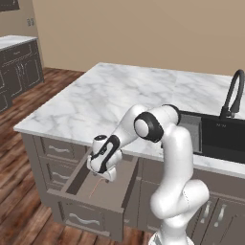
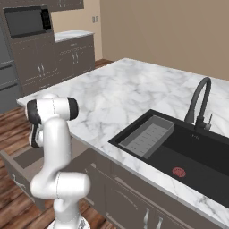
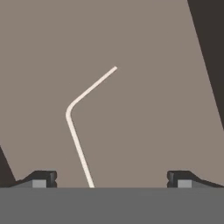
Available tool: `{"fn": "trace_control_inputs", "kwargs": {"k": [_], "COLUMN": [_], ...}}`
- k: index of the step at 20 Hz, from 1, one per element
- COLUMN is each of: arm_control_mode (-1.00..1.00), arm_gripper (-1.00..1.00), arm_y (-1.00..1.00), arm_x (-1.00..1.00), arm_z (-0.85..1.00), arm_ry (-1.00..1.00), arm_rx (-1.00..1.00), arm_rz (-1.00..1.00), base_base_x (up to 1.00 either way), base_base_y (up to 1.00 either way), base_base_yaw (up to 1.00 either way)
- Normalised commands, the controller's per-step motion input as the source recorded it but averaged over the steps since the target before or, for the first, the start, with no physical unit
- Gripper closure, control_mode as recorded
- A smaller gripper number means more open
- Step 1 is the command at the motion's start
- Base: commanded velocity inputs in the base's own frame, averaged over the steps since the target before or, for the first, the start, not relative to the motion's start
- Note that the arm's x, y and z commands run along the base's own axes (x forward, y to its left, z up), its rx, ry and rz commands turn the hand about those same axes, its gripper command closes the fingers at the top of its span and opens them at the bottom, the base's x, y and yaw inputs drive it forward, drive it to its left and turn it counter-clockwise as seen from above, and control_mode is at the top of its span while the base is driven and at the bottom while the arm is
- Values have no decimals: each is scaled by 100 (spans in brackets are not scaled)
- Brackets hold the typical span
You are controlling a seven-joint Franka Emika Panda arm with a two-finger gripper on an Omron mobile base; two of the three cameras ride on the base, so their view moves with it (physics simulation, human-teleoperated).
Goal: Take a straw from the drawer in front and place it inside the glass cup on the dining counter.
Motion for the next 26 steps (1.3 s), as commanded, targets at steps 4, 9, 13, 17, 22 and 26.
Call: {"fn": "trace_control_inputs", "kwargs": {"k": [4,9,13,17,22,26], "arm_control_mode": [-100,-100,-100,-100,-100,-100], "arm_gripper": [-100,-100,-100,-100,-100,-100], "arm_y": [0,0,0,0,0,0], "arm_x": [21,19,18,20,17,11], "arm_z": [-23,-25,-27,-14,-19,-18], "arm_ry": [1,2,4,4,5,4], "arm_rx": [0,0,0,0,0,0], "arm_rz": [-2,-2,-2,-2,-3,-3], "base_base_x": [0,0,0,0,0,0], "base_base_y": [0,0,0,0,0,0], "base_base_yaw": [0,0,0,0,0,0]}}
